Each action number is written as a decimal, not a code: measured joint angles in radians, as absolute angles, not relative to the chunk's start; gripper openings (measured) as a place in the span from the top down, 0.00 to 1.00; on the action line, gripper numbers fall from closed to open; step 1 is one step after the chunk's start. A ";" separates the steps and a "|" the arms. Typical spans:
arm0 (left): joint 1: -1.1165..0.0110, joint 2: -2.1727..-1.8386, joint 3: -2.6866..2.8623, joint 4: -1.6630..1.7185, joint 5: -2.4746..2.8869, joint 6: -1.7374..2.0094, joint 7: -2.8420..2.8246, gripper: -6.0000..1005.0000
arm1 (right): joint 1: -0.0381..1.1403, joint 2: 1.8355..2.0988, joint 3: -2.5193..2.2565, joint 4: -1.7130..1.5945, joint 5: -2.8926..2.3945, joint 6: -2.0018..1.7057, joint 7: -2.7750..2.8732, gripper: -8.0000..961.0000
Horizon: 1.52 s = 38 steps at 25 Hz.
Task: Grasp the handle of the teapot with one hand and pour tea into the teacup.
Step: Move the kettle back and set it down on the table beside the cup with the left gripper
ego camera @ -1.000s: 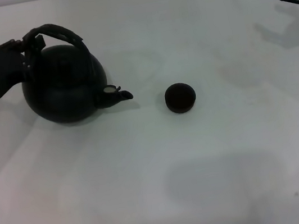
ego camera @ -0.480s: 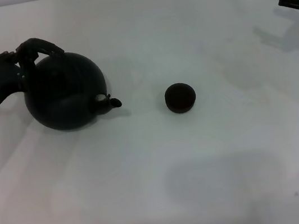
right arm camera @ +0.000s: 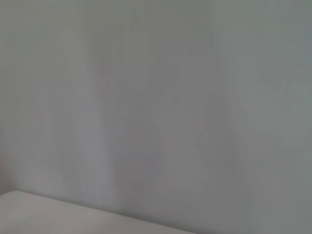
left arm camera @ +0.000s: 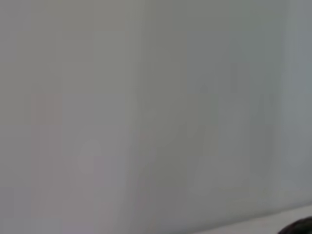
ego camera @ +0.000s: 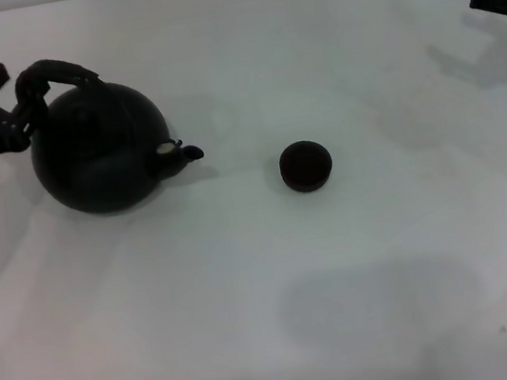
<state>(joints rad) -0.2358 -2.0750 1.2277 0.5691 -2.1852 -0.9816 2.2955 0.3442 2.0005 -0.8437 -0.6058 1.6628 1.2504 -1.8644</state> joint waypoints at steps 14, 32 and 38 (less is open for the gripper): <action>-0.227 -2.071 1.227 0.540 -2.264 -1.122 2.409 0.22 | 0.329 1.998 -0.835 -0.610 1.664 1.277 -1.855 0.09; -0.216 -2.075 1.227 0.528 -2.281 -1.130 2.405 0.17 | 0.330 1.993 -0.833 -0.618 1.664 1.275 -1.861 0.09; -0.210 -2.075 1.218 0.526 -2.281 -1.129 2.405 0.17 | 0.329 1.993 -0.833 -0.618 1.664 1.270 -1.861 0.09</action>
